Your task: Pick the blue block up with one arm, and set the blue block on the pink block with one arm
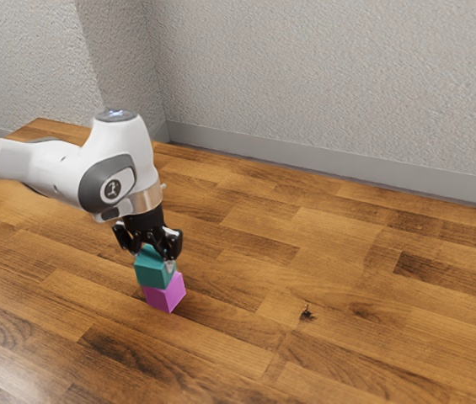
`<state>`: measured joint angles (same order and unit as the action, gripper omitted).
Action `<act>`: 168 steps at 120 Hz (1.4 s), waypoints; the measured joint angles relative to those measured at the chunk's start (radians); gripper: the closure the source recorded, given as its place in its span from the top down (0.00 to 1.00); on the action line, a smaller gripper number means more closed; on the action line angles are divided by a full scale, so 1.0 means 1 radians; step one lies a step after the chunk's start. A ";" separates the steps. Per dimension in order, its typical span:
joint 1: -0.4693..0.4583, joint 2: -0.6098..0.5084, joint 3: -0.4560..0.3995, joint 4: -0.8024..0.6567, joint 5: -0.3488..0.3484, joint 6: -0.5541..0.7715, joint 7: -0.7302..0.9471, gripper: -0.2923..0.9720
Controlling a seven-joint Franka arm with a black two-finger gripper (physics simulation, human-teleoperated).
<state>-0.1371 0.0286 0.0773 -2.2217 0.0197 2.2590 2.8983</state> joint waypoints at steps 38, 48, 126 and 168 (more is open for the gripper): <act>-0.029 -0.012 -0.013 -0.033 0.020 0.057 0.000 0.45; -0.040 -0.014 -0.011 -0.034 0.021 0.065 0.000 0.45; -0.024 -0.002 0.027 -0.059 0.015 0.120 0.000 0.45; 0.008 0.003 0.025 -0.061 0.040 0.141 -0.001 0.71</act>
<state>-0.1295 0.0319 0.1018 -2.2829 0.0600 2.4001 2.8973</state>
